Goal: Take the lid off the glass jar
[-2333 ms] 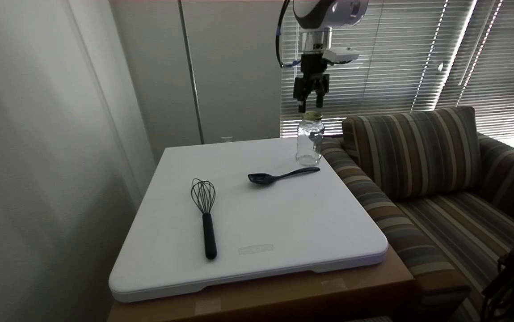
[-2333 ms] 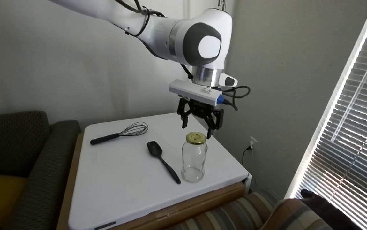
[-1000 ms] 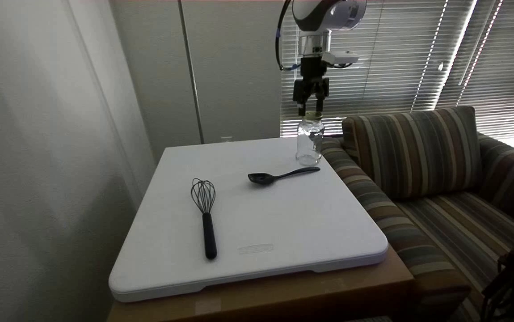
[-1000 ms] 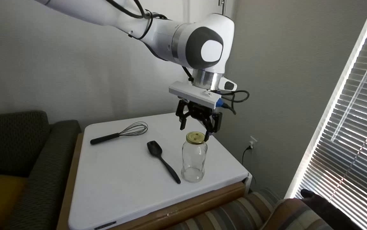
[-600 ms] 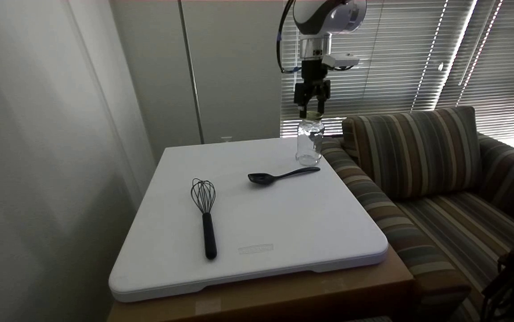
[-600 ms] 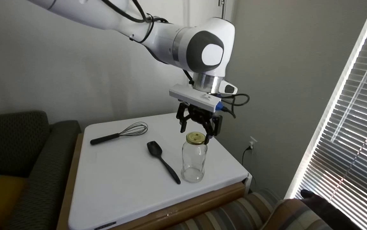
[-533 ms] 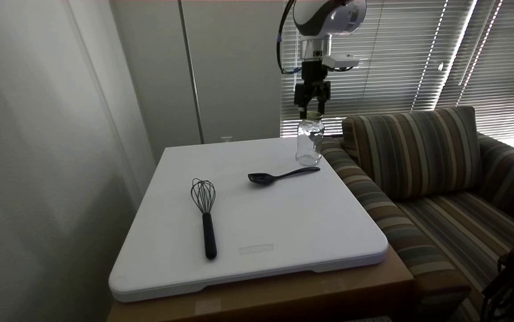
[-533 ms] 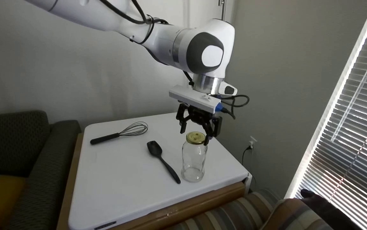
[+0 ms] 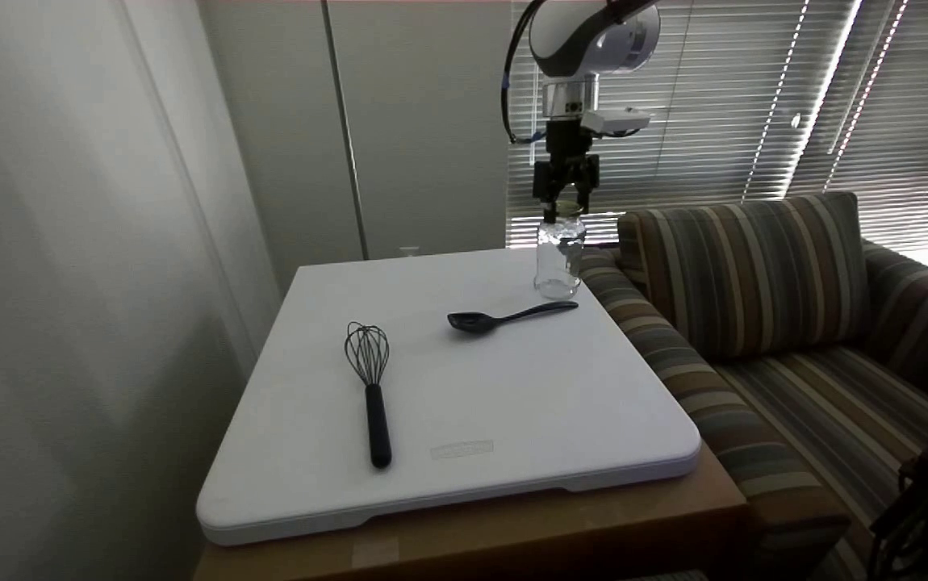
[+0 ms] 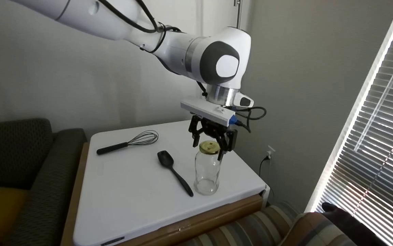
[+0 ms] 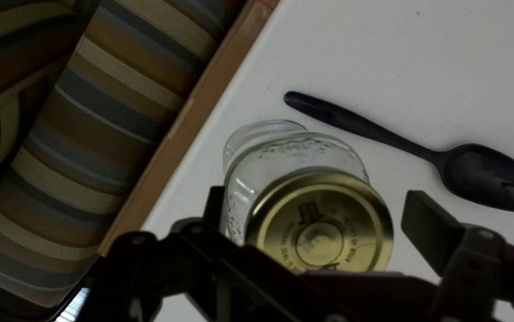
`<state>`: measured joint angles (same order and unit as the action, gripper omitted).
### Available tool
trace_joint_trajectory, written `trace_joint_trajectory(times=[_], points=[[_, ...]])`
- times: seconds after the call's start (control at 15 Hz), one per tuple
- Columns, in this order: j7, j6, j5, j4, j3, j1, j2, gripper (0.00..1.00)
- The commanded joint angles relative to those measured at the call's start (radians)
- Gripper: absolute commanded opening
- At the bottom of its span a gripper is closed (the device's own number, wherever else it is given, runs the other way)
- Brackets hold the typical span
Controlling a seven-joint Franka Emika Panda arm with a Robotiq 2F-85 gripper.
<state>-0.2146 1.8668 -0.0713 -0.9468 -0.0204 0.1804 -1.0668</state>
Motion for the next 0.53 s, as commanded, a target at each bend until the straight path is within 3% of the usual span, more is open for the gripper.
trace_joint_trajectory(times=[0.0, 0.47], points=[[0.017, 0.003, 0.015, 0.011, -0.017, -0.006, 0.003, 1.00], [0.013, 0.001, 0.016, 0.014, -0.019, -0.012, 0.016, 1.00]])
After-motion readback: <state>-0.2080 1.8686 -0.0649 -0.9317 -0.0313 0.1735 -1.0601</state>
